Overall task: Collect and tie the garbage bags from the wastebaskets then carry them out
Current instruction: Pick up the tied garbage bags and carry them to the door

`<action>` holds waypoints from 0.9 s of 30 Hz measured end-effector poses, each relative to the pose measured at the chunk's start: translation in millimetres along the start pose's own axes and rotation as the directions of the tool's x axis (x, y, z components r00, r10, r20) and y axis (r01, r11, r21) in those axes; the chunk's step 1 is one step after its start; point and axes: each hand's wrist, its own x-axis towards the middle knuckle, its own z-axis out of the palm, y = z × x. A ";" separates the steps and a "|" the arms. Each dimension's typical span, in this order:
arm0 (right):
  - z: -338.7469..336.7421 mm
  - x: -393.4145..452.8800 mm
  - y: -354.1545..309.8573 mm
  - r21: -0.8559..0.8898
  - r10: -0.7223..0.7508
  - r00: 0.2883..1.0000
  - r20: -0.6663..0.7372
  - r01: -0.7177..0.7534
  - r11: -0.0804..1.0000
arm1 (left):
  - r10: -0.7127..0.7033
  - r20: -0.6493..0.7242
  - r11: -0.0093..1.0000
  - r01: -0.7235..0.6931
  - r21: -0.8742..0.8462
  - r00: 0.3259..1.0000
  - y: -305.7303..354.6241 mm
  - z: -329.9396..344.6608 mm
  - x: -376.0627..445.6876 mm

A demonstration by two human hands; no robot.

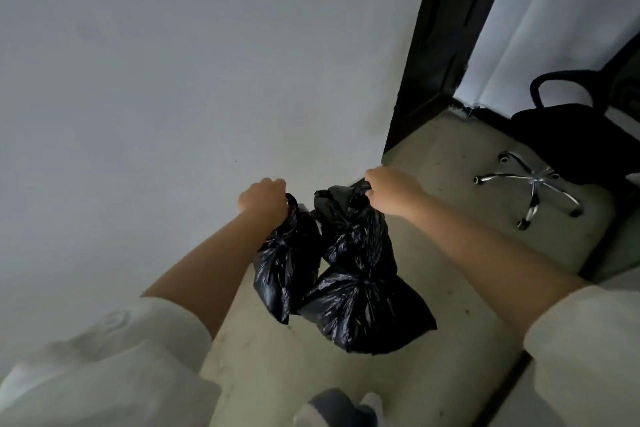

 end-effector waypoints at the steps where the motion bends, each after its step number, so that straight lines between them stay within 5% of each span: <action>1: -0.2 17.1 16.0 0.008 0.011 1.000 0.014 -0.011 1.000 | -0.006 0.019 1.000 0.007 -0.004 1.000 10.8 1.5 18.4; 10: 41.4 174.1 150.0 -0.009 0.086 0.964 0.252 -0.087 0.996 | -0.039 0.211 0.998 0.047 -0.034 0.977 85.1 64.7 199.6; 18: 108.7 304.8 228.0 0.066 0.154 0.860 0.486 -0.211 0.975 | -0.110 0.377 0.986 0.147 -0.072 0.920 123.9 127.2 328.4; 27: 240.9 421.2 273.6 0.147 0.168 0.731 0.661 -0.345 0.927 | -0.366 0.498 0.865 0.484 -0.129 0.786 148.4 246.4 421.6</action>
